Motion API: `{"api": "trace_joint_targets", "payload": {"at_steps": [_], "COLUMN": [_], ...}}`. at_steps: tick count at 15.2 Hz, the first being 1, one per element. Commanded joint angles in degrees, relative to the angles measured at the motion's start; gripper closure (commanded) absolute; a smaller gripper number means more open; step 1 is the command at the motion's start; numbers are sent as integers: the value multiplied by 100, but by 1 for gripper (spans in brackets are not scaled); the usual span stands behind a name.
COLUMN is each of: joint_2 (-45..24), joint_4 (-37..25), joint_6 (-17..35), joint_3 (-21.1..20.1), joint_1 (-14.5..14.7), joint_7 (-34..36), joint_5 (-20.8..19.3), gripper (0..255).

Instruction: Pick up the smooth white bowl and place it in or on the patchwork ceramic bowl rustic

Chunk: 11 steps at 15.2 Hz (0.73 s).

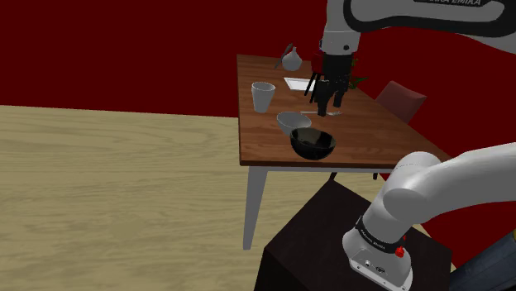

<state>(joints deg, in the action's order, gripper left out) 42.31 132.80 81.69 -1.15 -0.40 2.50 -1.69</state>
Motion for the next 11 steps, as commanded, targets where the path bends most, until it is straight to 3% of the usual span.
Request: {"api": "trace_joint_targets", "payload": {"at_steps": [1,11], "joint_2": [0,-1547], "joint_4": [0,4], "joint_6": [0,1834], "joint_3": [0,166], "joint_1": [0,-133], "joint_7": [0,-349], "joint_5": [0,-618], "gripper": [0,0]}}
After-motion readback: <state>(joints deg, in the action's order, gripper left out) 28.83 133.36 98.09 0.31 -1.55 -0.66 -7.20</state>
